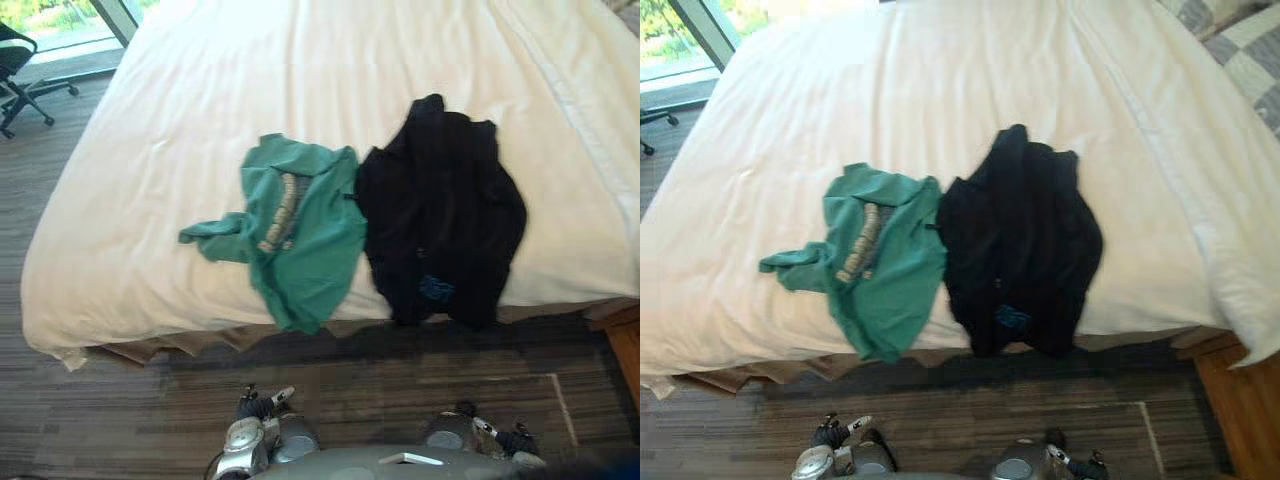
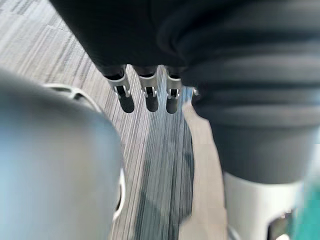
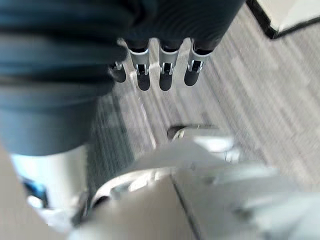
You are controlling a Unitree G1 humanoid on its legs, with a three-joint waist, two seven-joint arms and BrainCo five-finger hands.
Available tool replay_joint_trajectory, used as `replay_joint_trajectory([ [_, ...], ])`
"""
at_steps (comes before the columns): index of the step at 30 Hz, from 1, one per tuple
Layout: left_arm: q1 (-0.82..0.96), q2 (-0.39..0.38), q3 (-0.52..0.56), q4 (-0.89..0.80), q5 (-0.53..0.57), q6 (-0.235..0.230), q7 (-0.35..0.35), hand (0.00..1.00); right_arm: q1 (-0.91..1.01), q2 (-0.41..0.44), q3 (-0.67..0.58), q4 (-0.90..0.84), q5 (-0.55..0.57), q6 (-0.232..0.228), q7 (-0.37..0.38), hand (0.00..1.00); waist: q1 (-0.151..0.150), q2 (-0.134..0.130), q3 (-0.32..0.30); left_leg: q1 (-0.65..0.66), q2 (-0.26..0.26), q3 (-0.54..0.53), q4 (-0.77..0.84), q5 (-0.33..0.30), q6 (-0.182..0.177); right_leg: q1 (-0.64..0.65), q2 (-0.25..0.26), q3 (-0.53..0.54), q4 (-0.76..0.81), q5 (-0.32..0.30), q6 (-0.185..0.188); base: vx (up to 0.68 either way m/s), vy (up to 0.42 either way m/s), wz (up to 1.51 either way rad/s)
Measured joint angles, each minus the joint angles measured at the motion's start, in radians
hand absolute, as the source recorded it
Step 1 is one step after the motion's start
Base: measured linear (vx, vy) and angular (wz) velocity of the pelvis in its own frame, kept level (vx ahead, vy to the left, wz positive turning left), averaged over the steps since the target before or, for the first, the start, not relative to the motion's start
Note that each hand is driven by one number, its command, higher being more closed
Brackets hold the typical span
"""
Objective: Tidy the bed and pick cloth on bed and put in laundry
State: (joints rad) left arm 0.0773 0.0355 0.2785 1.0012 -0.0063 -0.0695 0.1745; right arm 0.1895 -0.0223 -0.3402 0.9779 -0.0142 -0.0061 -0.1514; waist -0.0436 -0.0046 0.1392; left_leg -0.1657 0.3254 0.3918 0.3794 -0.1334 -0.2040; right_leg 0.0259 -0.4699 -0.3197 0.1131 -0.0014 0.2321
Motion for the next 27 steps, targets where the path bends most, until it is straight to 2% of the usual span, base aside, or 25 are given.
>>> replay_joint_trajectory([
  [1,0.002,0.012,0.002,0.002,-0.002,0.000,0.000,0.00,0.012,0.004,0.005,0.002,0.000,-0.001,0.006,0.00,0.005,-0.018,-0.015,-0.016,-0.006,-0.003,0.034,-0.027,0.006,-0.003,-0.008,-0.002,-0.013,0.052,-0.009,0.15,0.418,0.12],
  [2,-0.004,0.034,-0.002,0.006,-0.003,-0.001,0.003,0.00,0.006,0.021,0.025,0.014,-0.009,0.001,0.010,0.00,0.027,-0.039,-0.026,-0.023,-0.020,0.013,0.054,-0.057,0.031,-0.025,-0.027,-0.003,-0.016,0.141,-0.021,0.13,0.464,-0.16],
  [3,-0.021,0.039,-0.014,0.033,-0.003,0.007,0.007,0.00,-0.011,0.009,0.052,0.021,-0.012,0.006,0.011,0.00,0.028,-0.043,-0.028,-0.007,-0.034,0.041,0.027,-0.064,0.054,-0.056,-0.041,-0.053,0.011,0.208,-0.123,0.11,0.439,-0.21],
  [4,-0.025,0.041,-0.025,0.040,-0.004,0.010,0.007,0.00,-0.020,-0.003,0.075,0.021,-0.013,0.010,0.010,0.00,0.031,-0.040,-0.026,0.008,-0.033,0.058,0.002,-0.057,0.067,-0.080,-0.044,-0.097,0.058,0.194,-0.189,0.09,0.333,-0.38],
  [5,-0.022,0.046,-0.053,0.042,-0.002,0.018,0.008,0.00,-0.040,-0.030,0.126,0.019,-0.032,0.016,0.011,0.00,0.028,-0.030,-0.021,0.048,-0.037,0.088,-0.052,-0.039,0.085,-0.124,-0.010,-0.161,0.162,0.123,-0.190,0.13,0.225,-0.61],
  [6,-0.027,0.052,-0.086,0.042,-0.002,0.025,0.006,0.00,-0.061,-0.056,0.189,0.013,-0.057,0.017,0.011,0.00,0.022,-0.011,-0.010,0.099,-0.038,0.106,-0.118,-0.012,0.093,-0.153,0.082,-0.162,0.241,0.010,-0.168,0.13,0.192,-0.58],
  [7,-0.028,0.054,-0.100,0.042,-0.003,0.025,0.006,0.00,-0.071,-0.066,0.212,0.004,-0.067,0.017,0.013,0.00,0.014,0.002,-0.004,0.117,-0.036,0.113,-0.148,0.004,0.097,-0.163,0.141,-0.142,0.264,-0.040,-0.175,0.11,0.132,-0.33],
  [9,-0.042,0.054,-0.134,0.043,-0.003,0.025,0.001,0.00,-0.088,-0.078,0.252,-0.058,-0.092,0.011,0.013,0.00,-0.009,0.032,0.014,0.151,-0.050,0.117,-0.232,0.053,0.107,-0.180,0.319,-0.044,0.244,-0.150,-0.176,0.08,0.095,0.08],
  [10,-0.058,0.052,-0.144,0.043,-0.004,0.024,-0.004,0.00,-0.086,-0.082,0.273,-0.071,-0.093,0.004,0.013,0.00,-0.014,0.031,0.016,0.157,-0.075,0.119,-0.246,0.061,0.108,-0.151,0.347,-0.036,0.175,-0.180,-0.199,0.08,0.067,0.03],
  [11,-0.072,0.051,-0.143,0.043,-0.005,0.024,-0.005,0.00,-0.102,-0.086,0.278,-0.076,-0.097,-0.002,0.016,0.00,-0.013,0.028,0.025,0.172,-0.091,0.120,-0.257,0.065,0.103,-0.129,0.347,-0.009,0.144,-0.185,-0.208,0.04,0.031,-0.08],
  [12,-0.079,0.037,-0.143,0.043,-0.005,0.023,-0.012,0.00,-0.119,-0.094,0.285,-0.081,-0.098,-0.007,0.017,0.00,-0.014,0.046,0.042,0.190,-0.098,0.122,-0.278,0.081,0.099,-0.121,0.349,-0.003,0.143,-0.181,-0.210,0.02,0.008,-0.20],
  [13,-0.080,0.024,-0.141,0.043,-0.007,0.023,-0.018,0.00,-0.126,-0.100,0.304,-0.086,-0.098,-0.016,0.020,0.00,-0.017,0.050,0.048,0.213,-0.108,0.126,-0.305,0.110,0.098,-0.115,0.348,0.007,0.143,-0.182,-0.210,0.01,-0.012,-0.20],
  [15,-0.074,0.015,-0.122,0.043,-0.025,0.025,-0.021,0.00,-0.142,-0.093,0.333,-0.076,-0.097,-0.024,0.028,0.00,-0.012,0.045,0.052,0.240,-0.118,0.138,-0.336,0.153,0.095,-0.107,0.350,0.027,0.140,-0.182,-0.210,0.01,-0.068,-0.27],
  [18,-0.056,-0.001,-0.060,0.043,-0.084,0.038,-0.022,0.00,-0.159,-0.055,0.344,-0.038,-0.087,-0.023,0.032,0.00,0.005,0.040,0.052,0.284,-0.115,0.171,-0.372,0.183,0.086,-0.085,0.375,0.059,0.099,-0.165,-0.222,0.00,-0.061,-0.35],
  [20,-0.045,-0.014,-0.026,0.043,-0.104,0.042,-0.022,0.00,-0.163,-0.052,0.335,-0.029,-0.088,-0.023,0.032,0.00,0.003,0.041,0.050,0.290,-0.115,0.175,-0.379,0.187,0.087,-0.066,0.382,0.060,0.065,-0.146,-0.219,-0.01,0.002,-0.12],
  [25,-0.024,-0.026,0.119,0.044,-0.144,0.045,-0.024,0.00,-0.163,-0.018,0.188,0.024,-0.064,-0.018,0.028,0.00,0.008,0.027,0.040,0.303,-0.128,0.176,-0.382,0.187,0.087,-0.003,0.386,0.060,-0.058,-0.072,-0.212,-0.03,0.048,-0.01],
  [27,-0.010,-0.022,0.238,0.044,-0.161,0.051,-0.023,0.00,-0.148,-0.013,0.093,0.022,-0.011,-0.008,0.020,0.00,0.010,0.032,0.033,0.325,-0.139,0.178,-0.404,0.187,0.087,0.027,0.383,0.059,-0.097,-0.048,-0.212,-0.07,0.057,0.00],
])
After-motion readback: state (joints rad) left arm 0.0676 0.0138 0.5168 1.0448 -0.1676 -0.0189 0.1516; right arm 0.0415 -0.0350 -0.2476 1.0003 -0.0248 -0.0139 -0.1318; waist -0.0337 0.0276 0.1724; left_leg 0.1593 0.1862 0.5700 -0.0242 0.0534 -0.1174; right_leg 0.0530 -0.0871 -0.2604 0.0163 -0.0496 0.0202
